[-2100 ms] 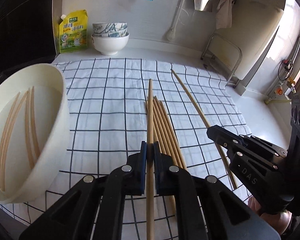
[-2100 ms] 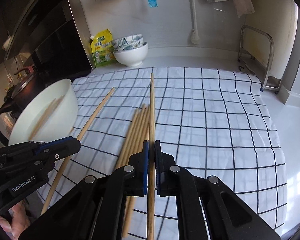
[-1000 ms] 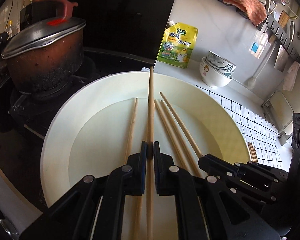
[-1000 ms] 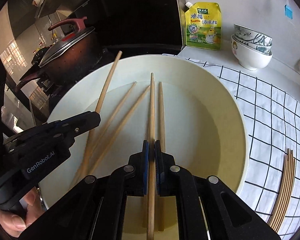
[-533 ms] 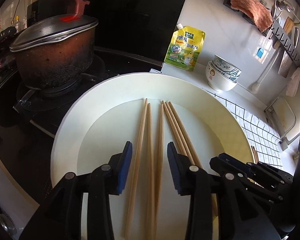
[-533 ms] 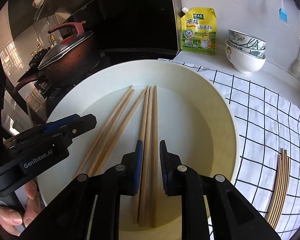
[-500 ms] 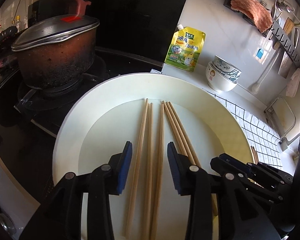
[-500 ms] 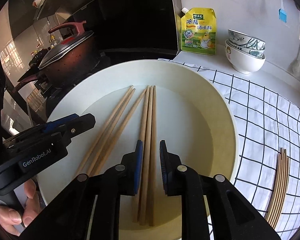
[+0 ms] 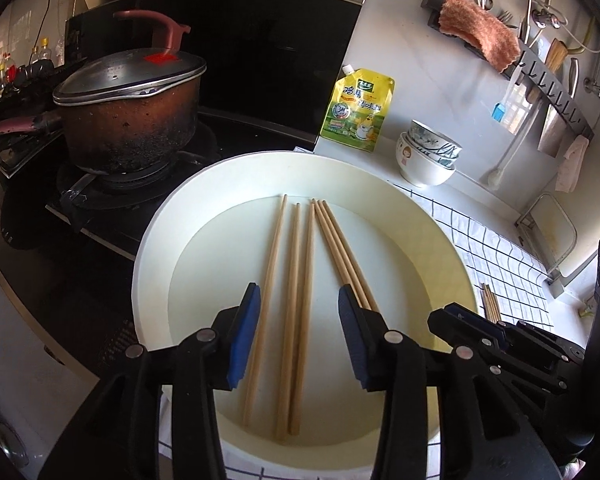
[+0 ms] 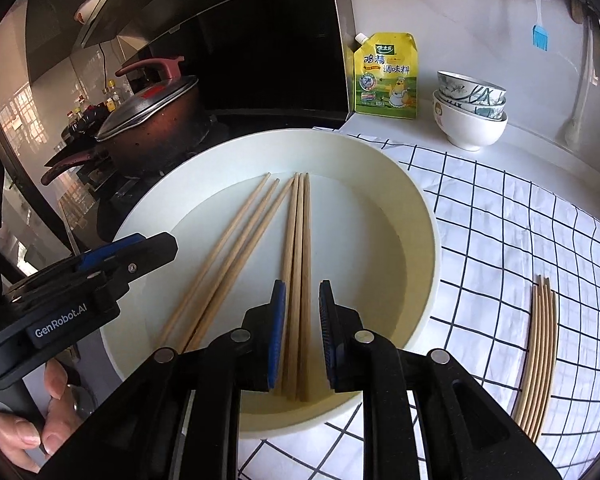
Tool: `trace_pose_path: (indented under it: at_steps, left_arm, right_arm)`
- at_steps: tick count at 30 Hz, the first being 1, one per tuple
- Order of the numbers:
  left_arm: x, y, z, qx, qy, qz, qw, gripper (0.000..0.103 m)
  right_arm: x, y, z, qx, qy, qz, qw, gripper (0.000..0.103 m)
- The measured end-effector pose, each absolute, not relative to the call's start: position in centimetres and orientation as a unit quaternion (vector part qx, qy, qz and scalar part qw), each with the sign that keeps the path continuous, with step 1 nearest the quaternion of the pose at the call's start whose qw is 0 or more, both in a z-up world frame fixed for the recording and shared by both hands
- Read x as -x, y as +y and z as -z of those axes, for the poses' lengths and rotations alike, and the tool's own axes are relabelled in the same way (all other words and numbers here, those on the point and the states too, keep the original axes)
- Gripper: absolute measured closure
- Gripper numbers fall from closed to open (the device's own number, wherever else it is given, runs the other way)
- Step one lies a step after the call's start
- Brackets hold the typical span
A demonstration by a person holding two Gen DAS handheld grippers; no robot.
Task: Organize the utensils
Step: 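Move both open tools back to the chopstick row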
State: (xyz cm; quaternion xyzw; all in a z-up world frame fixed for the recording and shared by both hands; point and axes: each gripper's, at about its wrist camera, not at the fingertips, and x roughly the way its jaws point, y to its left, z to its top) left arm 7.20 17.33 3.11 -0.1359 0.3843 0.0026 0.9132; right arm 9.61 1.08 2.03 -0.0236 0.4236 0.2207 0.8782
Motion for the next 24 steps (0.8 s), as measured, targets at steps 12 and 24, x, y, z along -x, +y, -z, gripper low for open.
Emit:
trace_pose_path:
  at_steps: [12,24]
  left_arm:
    - [-4.1,12.5,-4.5,0.115,0.372,0.026,0.921,0.055]
    - [-2.8,4.1,-4.5,0.074,0.372,0.087,0.921,0.032]
  right_arm:
    - [-6.0,-4.0,-4.2,0.007,0.395,-0.198,0.897,0.079]
    - [-3.5,-14.0,-3.1,-0.016,0.397,-0.12,0.91,0.075]
